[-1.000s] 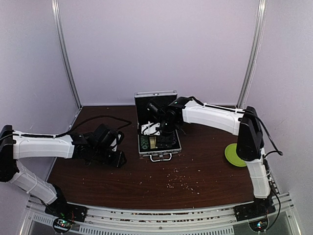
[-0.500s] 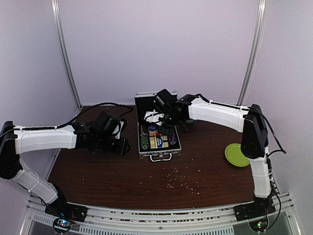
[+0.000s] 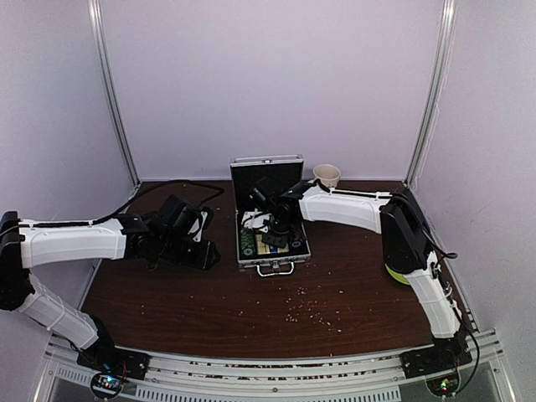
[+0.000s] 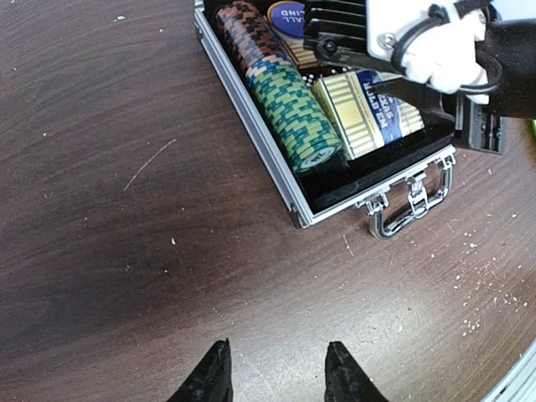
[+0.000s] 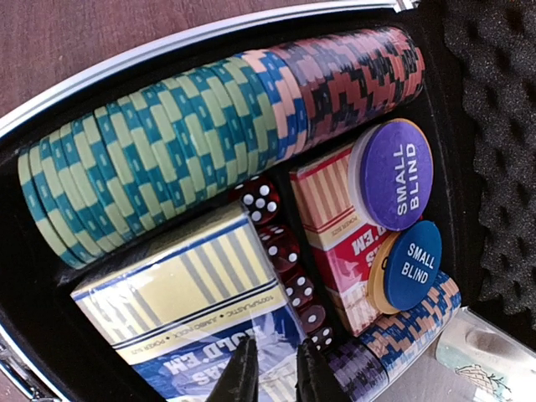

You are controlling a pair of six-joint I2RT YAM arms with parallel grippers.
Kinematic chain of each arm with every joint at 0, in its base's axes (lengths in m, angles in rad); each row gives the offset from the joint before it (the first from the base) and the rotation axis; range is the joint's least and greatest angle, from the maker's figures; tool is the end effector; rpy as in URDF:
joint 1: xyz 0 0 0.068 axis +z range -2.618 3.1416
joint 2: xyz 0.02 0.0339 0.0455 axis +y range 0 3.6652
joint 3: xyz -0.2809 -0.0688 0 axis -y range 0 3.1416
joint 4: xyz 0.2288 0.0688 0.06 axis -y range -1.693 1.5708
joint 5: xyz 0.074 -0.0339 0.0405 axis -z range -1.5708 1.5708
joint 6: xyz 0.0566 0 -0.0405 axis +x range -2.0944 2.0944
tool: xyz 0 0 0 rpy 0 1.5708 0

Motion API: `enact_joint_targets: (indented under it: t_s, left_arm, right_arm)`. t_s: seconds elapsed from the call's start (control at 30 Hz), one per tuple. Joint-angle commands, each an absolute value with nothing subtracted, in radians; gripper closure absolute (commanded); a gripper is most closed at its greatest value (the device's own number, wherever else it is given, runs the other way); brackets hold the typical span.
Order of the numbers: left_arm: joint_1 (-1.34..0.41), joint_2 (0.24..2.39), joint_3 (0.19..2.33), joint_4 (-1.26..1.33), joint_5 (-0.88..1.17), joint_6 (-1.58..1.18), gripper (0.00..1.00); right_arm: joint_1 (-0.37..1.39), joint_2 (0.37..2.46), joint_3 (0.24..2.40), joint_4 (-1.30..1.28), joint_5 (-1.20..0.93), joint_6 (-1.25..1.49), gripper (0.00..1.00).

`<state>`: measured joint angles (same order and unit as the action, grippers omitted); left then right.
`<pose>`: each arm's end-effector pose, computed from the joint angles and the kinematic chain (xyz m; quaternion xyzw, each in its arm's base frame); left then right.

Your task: Pack up texas hold em set

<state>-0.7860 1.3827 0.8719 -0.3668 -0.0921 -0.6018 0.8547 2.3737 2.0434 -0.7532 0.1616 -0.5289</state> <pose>0.2013 -0.1942 0.2297 0.0708 0.9370 -0.1837 0.2886 0.3474 0.3854 0.1764 -0.6021 0.7573 -0.0383 0.2500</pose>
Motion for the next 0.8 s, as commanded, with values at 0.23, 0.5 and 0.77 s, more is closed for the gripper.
enact_joint_targets:
  t_s: [0.23,0.5,0.77]
  left_arm:
    - [-0.779,1.402,0.876,-0.318,-0.062,-0.613,0.60]
    - [-0.779,1.394,0.878,-0.332,-0.066,-0.607,0.60]
    - [-0.780,1.383,0.866,-0.327,-0.048,-0.621,0.60]
  right_arm:
    - [0.859,2.351,2.026,-0.801,0.131,-0.512,0.82]
    - [0.836,2.321,2.060,-0.770,0.150,-0.501,0.82]
    - [0.836,2.453,2.184,-0.834,0.188,-0.537,0.81]
